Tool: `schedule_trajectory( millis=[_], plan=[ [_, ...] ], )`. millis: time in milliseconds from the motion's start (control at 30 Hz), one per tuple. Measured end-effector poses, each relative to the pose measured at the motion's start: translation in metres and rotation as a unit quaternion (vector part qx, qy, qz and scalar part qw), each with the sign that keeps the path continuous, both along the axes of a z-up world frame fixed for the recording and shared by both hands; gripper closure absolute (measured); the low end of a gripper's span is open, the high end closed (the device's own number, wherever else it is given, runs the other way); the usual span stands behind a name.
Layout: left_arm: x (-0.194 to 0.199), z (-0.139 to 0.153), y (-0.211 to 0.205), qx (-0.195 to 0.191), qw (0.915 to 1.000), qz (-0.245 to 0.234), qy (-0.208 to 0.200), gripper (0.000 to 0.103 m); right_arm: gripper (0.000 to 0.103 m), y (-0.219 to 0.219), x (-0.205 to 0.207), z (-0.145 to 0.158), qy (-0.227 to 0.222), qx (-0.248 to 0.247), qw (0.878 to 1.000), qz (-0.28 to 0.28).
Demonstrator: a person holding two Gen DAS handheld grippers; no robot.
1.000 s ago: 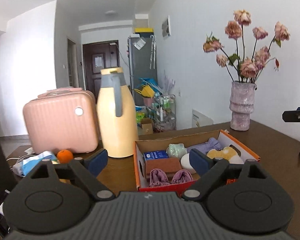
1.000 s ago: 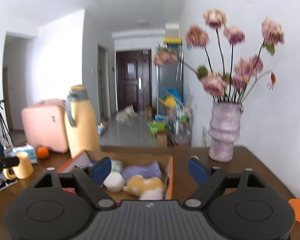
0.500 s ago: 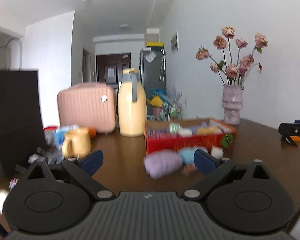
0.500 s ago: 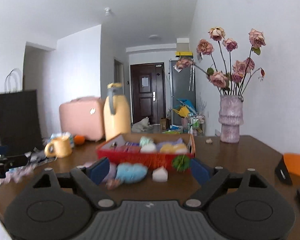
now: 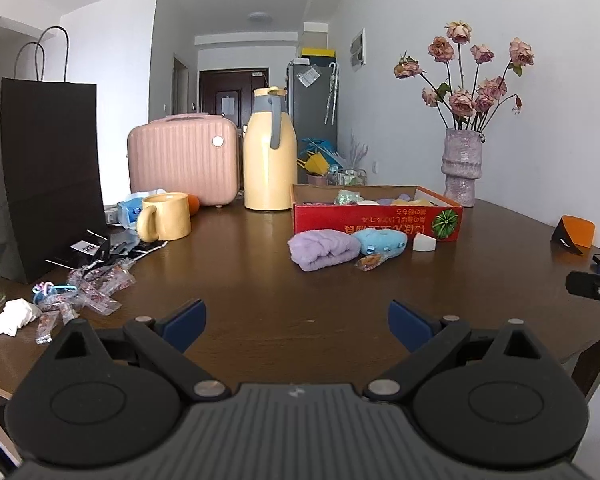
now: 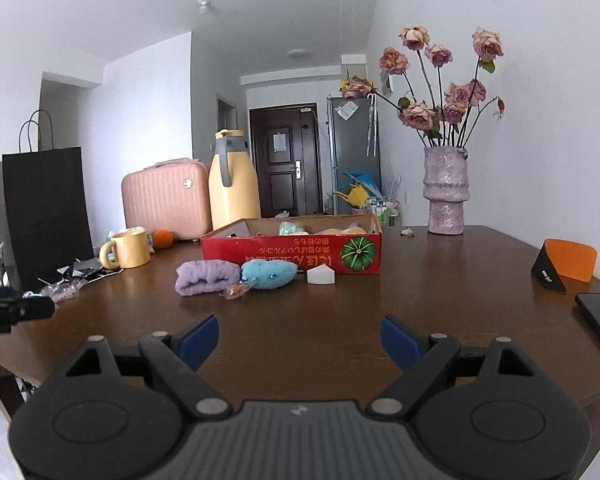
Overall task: Organize soft objects
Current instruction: 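Move both tools back toward the remaining items on the table, then grasp the clear snack packet with the left tool while the right tool grasps the white foam wedge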
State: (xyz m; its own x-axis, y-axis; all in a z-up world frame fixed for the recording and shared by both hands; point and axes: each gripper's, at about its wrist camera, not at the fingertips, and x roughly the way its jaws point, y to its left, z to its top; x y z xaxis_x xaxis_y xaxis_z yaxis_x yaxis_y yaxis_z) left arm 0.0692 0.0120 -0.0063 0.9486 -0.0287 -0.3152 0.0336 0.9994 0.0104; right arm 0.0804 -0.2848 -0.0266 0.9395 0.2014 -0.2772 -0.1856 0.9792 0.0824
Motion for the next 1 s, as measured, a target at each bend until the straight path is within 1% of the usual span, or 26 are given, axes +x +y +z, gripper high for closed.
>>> schedule_trajectory(
  millis=[100,167,200,267,333,433,467,567,700,767,800,833,867,933,967,1000],
  plan=[
    [0.002,-0.001,-0.002,-0.004,1.0,-0.005,0.007,0.004,0.015,0.0,0.01,-0.001,0.009,-0.001,1.0,-0.001],
    [0.01,-0.001,-0.004,-0.002,0.9998,-0.008,0.015,0.007,0.015,0.001,0.02,-0.002,0.016,-0.003,1.0,-0.003],
    [0.014,-0.001,-0.005,-0.002,0.9997,-0.01,0.02,0.012,0.015,0.001,0.026,-0.002,0.02,-0.005,1.0,-0.002],
    [0.026,-0.002,-0.008,-0.006,0.9991,-0.025,0.034,0.017,0.015,0.0,0.036,-0.003,0.025,-0.009,1.0,-0.002],
    [0.043,-0.003,-0.013,-0.008,0.998,-0.043,0.045,0.027,0.015,-0.001,0.05,-0.001,0.031,-0.014,0.999,-0.004],
    [0.078,-0.004,-0.026,0.002,0.9955,-0.072,0.061,0.029,0.016,-0.006,0.078,0.004,0.042,-0.012,0.999,0.006],
    [0.092,-0.005,-0.032,0.006,0.9939,-0.089,0.065,0.03,0.016,-0.008,0.092,0.007,0.047,-0.015,0.999,0.011],
    [0.144,-0.01,-0.05,0.033,0.988,-0.13,0.076,0.03,0.017,-0.012,0.135,0.014,0.06,-0.02,0.998,0.013],
    [0.211,-0.02,-0.075,0.065,0.978,-0.177,0.088,0.029,0.017,-0.014,0.199,0.013,0.089,-0.021,0.996,0.015],
    [0.238,-0.026,-0.085,0.082,0.9728,-0.193,0.099,0.03,0.018,-0.014,0.226,0.01,0.098,-0.021,0.995,0.018],
    [0.251,-0.03,-0.088,0.086,0.9725,-0.19,0.103,0.031,0.018,-0.013,0.239,0.008,0.104,-0.022,0.994,0.023],
    [0.263,-0.032,-0.09,0.088,0.9729,-0.185,0.107,0.038,0.018,-0.012,0.252,0.006,0.111,-0.025,0.993,0.026],
    [0.27,-0.034,-0.091,0.085,0.9723,-0.188,0.111,0.043,0.018,-0.009,0.266,0.004,0.117,-0.028,0.992,0.029],
    [0.285,-0.038,-0.089,0.073,0.9686,-0.2,0.129,0.057,0.019,-0.001,0.292,-0.002,0.133,-0.043,0.99,0.034],
    [0.29,-0.041,-0.087,0.066,0.9656,-0.21,0.139,0.06,0.023,0.005,0.304,-0.005,0.139,-0.049,0.988,0.041],
    [0.294,-0.044,-0.085,0.06,0.9628,-0.217,0.15,0.068,0.026,0.01,0.315,-0.009,0.146,-0.053,0.987,0.048]
  ],
)
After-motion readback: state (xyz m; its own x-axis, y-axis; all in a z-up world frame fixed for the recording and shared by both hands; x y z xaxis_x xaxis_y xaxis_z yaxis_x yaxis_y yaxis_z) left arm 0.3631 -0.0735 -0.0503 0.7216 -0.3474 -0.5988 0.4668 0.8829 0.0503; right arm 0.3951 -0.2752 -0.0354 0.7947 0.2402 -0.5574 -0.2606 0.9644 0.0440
